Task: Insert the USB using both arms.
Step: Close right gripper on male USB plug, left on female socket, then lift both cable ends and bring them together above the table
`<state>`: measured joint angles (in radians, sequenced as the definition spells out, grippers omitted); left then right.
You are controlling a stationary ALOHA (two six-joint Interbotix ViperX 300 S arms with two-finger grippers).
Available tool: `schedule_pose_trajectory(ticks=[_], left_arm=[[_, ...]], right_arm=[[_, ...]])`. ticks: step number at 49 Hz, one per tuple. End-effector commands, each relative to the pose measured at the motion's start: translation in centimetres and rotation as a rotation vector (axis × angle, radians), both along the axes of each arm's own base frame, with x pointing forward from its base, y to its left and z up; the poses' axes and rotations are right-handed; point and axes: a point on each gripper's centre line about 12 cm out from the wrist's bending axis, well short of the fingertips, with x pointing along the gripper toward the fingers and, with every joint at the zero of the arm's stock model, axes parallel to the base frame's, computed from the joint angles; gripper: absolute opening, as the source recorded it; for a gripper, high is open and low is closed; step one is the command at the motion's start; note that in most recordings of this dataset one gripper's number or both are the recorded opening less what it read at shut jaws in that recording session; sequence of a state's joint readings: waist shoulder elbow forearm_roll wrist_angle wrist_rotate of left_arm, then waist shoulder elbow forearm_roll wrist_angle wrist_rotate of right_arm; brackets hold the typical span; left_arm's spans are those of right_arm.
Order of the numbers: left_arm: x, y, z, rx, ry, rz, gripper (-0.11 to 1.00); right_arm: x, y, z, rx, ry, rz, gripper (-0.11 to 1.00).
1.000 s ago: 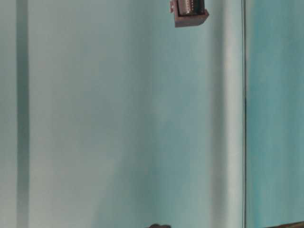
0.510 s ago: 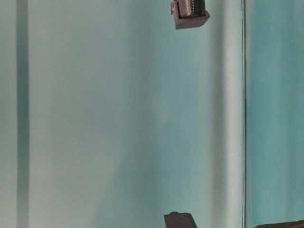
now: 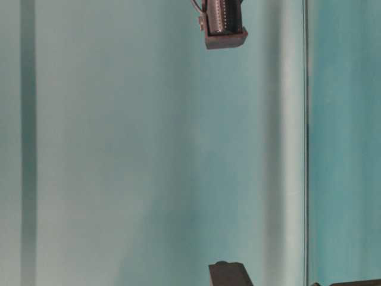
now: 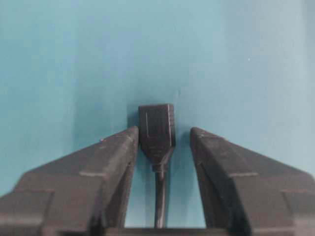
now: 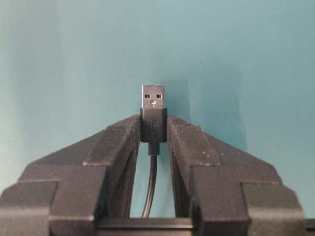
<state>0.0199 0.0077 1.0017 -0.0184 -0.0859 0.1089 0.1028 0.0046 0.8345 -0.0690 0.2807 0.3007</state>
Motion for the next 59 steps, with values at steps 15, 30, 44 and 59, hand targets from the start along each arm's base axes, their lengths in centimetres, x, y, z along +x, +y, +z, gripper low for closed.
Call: schedule_pose_trajectory(ticks=[15, 30, 44, 59], left_arm=[[0.8, 0.3, -0.2, -0.004, 0.098, 0.008, 0.46], [0.9, 0.3, -0.2, -0.009, 0.110, 0.016, 0.34], [0.9, 0.3, -0.2, -0.014, 0.110, 0.022, 0.28], [1.1, 0.2, 1.3, -0.027, 0.061, 0.037, 0.28]], right_arm=[[0.3, 0.1, 3.3, 0.003, -0.086, 0.010, 0.22], [0.4, 0.1, 4.1, 0.004, -0.112, 0.016, 0.22], [0.5, 0.1, 4.4, 0.002, -0.121, 0.018, 0.22], [0.4, 0.1, 6.1, -0.023, -0.169, 0.069, 0.22]])
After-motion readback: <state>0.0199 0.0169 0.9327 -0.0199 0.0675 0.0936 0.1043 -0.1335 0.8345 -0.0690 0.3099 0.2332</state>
